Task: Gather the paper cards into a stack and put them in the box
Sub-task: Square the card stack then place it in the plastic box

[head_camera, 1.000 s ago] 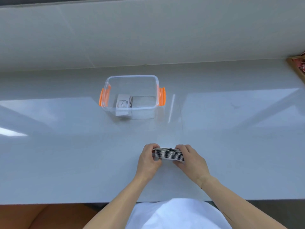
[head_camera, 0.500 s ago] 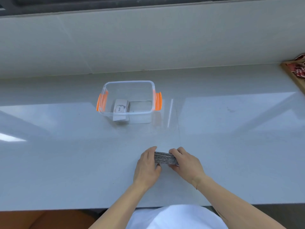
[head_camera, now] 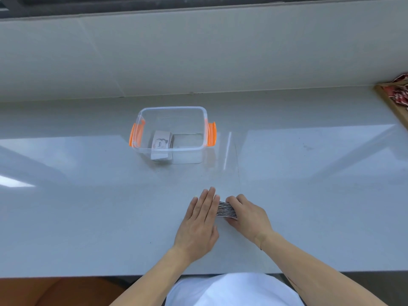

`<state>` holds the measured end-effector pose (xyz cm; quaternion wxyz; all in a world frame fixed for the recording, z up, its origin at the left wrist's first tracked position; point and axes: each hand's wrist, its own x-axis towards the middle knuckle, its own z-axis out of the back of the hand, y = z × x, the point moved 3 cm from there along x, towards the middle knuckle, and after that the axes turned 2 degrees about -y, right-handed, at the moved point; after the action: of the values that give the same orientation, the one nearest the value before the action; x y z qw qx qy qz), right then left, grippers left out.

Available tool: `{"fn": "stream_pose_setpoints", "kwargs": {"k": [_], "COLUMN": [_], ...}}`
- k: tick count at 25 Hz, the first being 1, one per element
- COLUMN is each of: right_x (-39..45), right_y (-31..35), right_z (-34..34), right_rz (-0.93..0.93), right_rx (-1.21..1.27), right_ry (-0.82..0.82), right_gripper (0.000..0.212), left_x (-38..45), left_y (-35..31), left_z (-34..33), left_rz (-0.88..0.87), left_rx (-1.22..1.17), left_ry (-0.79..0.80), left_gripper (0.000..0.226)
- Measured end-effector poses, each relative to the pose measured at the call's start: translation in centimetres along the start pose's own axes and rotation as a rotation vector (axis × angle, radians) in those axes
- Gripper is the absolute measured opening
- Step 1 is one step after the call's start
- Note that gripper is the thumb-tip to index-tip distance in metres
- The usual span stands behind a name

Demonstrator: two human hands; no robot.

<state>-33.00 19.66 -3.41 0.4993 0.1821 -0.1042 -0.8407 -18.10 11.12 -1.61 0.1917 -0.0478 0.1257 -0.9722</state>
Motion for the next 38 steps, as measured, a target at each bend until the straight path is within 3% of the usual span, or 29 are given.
{"fn": "stream_pose_setpoints", "kwargs": {"k": [3,7,11,13,15,17,26,30,33,38], "right_x": [-0.1,0.0,0.0,0.0,0.0,0.0,0.1,0.1,0.3,0.5], "right_y": [0.0,0.1,0.1,0.1,0.0,0.0,0.0,0.0,-0.1,-0.2], "right_z": [-0.1,-0.1,-0.1,-0.1,-0.1,-0.2,-0.3,-0.2,-0.2,-0.3], "right_rz": [-0.012,-0.022,-0.043,-0.046,-0.047,-0.047,-0.061,-0.059,-0.071,-0.057], "right_rx": [-0.009,-0.017,-0.019,-0.016,-0.012,-0.014,-0.020,-0.011,-0.021,-0.039], "right_ry": [-0.003,-0.002,-0.008,-0.004,-0.005,0.000,0.001,0.000,-0.011,-0.020], "right_gripper": [0.033,0.034,0.033,0.033,0.033,0.033,0.033,0.033,0.034,0.036], "left_x": [-0.2,-0.1,-0.3,-0.3,-0.5,-0.9,0.1,0.6,1.2,2.0], "left_y": [-0.1,0.6,1.0,2.1,4.0,4.6,1.1,2.0,1.3,2.1], "left_z": [-0.1,-0.6,-1.0,-0.2,0.2,0.0,-1.5,-1.3,-1.1,-0.7], "left_rz": [-0.010,0.117,0.079,0.238,0.555,0.761,0.740,0.859,0.795,0.824], "left_rx": [0.025,-0.067,-0.167,-0.480,-0.862,-1.122,-1.339,-1.454,-1.443,-1.509], "left_ry": [0.103,0.141,0.140,0.036,-0.091,-0.150,-0.002,-0.070,0.009,-0.065], "left_gripper": [0.085,0.087,0.092,0.093,0.090,0.087,0.086,0.091,0.089,0.091]}}
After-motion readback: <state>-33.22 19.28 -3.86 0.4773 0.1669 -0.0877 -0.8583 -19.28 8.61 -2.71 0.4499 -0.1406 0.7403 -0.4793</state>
